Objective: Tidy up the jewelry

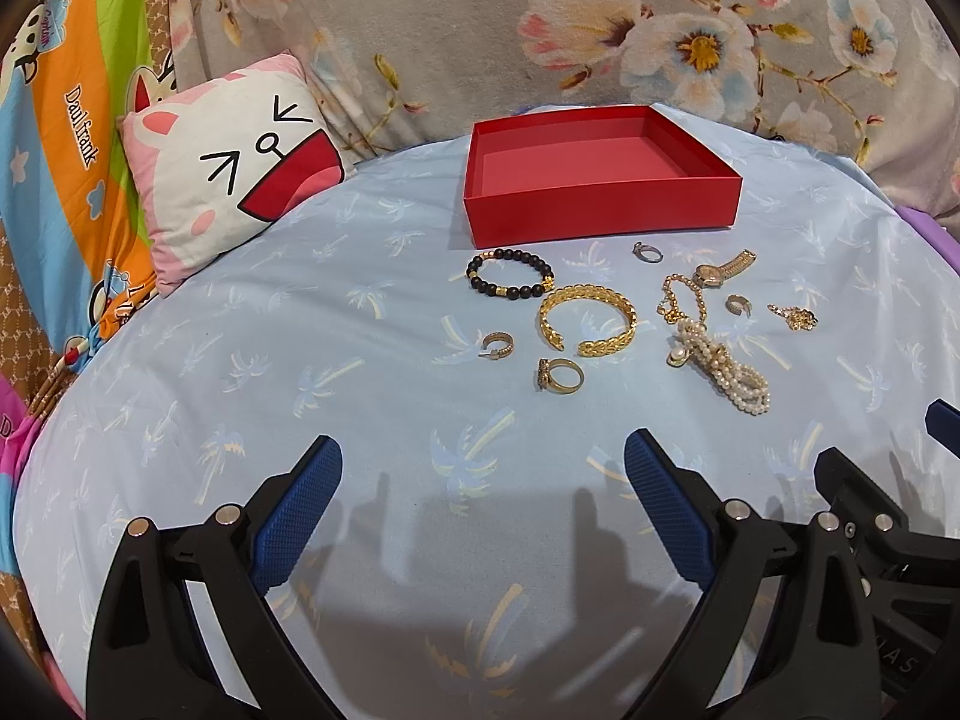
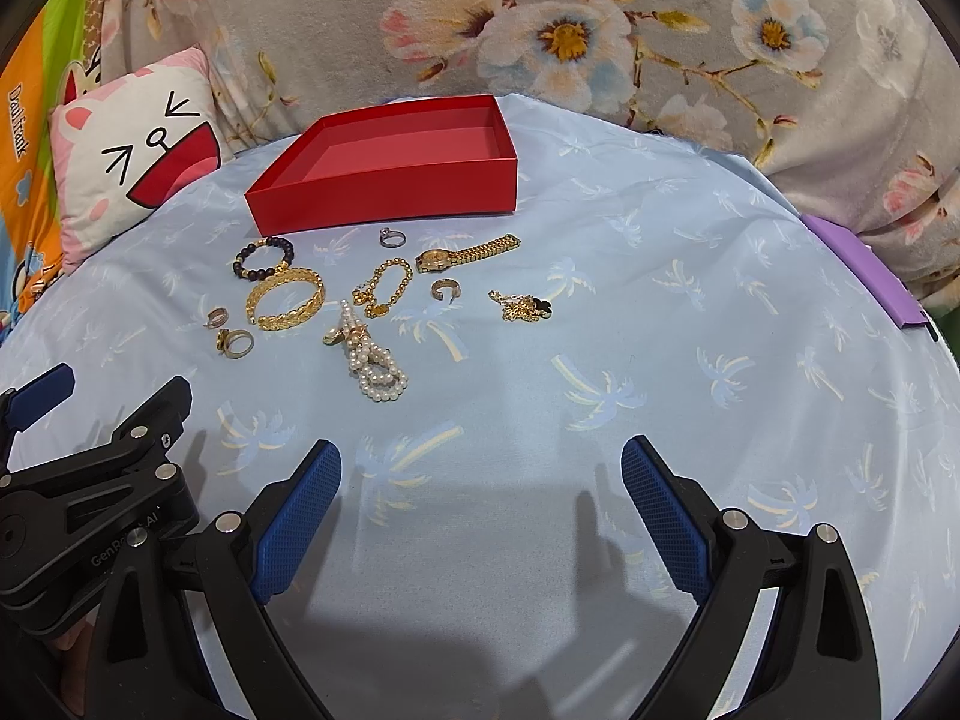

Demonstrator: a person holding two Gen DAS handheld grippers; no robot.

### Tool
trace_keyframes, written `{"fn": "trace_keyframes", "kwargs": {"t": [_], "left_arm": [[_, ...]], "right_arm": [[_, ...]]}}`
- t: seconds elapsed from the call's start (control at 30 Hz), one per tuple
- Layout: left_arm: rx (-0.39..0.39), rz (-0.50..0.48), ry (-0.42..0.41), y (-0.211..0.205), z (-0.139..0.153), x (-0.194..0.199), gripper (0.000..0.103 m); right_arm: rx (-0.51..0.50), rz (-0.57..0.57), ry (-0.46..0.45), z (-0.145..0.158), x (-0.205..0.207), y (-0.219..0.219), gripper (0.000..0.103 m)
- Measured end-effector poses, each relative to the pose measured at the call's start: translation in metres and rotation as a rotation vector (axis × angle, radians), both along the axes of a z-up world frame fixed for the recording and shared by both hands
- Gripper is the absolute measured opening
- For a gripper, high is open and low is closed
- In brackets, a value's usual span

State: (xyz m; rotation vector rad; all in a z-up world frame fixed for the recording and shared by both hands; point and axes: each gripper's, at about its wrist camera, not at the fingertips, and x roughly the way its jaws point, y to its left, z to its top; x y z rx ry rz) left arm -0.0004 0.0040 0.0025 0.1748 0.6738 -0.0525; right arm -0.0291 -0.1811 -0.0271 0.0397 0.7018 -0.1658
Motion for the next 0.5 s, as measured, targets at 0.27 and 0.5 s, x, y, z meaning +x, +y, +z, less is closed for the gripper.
{"fn": "trace_keyframes", "kwargs": {"t": [0.27,0.5], "left_arm": [[-0.031,0.000,0.010,0.008,-0.002,0.000,0.094],[-0.082,-0.029,0.036,0.028,-0.001,0.008,0.094]], "right_arm": [[0.012,0.016,0.010,-0.003,0.003,-0.002,0.093],[0.068,0.058,0.034,-0.005,0.008,-0.005,0.093]]}}
